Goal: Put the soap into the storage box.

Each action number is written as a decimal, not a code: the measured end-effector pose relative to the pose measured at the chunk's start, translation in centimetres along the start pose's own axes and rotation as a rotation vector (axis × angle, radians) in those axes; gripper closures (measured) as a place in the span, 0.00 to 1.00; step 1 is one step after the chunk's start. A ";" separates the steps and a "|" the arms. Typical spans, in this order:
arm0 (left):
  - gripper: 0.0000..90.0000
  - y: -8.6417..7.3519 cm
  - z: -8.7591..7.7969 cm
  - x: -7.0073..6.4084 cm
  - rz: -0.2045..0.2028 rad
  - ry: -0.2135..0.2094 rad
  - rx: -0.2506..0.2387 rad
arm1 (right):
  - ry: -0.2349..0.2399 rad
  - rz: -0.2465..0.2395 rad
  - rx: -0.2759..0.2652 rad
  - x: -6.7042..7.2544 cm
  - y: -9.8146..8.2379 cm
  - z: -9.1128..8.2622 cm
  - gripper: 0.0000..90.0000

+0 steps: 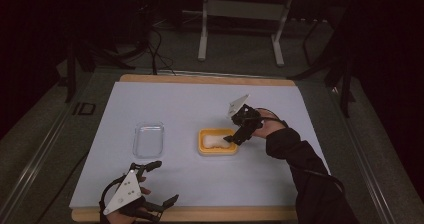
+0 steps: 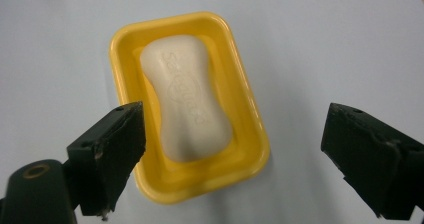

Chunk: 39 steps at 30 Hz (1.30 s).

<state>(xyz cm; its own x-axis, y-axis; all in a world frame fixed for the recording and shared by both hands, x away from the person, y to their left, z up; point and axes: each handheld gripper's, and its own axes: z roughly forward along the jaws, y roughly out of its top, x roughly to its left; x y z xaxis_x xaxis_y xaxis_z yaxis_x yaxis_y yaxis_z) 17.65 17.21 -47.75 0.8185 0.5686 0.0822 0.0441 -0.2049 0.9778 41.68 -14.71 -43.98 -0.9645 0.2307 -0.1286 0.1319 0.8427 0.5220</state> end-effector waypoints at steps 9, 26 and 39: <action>0.01 0.0 -0.1 0.0 0.001 0.000 0.000 | -0.044 0.088 -0.029 -0.2 -1.3 -1.4 0.15; 0.01 0.0 0.0 0.0 -0.002 0.000 0.001 | -0.096 0.238 -0.100 1.5 -4.5 -3.0 0.15; 0.01 0.0 0.0 0.0 -0.005 0.002 0.004 | -0.144 0.363 -0.146 3.6 -7.7 -3.3 0.15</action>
<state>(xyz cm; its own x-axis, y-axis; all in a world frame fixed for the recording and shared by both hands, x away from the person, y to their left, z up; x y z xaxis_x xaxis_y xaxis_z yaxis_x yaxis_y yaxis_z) 17.66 17.24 -47.74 0.8170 0.5714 0.0779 0.0504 -0.2053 0.9774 36.44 -22.01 -45.65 -0.8183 0.5742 -0.0257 0.4132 0.6187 0.6682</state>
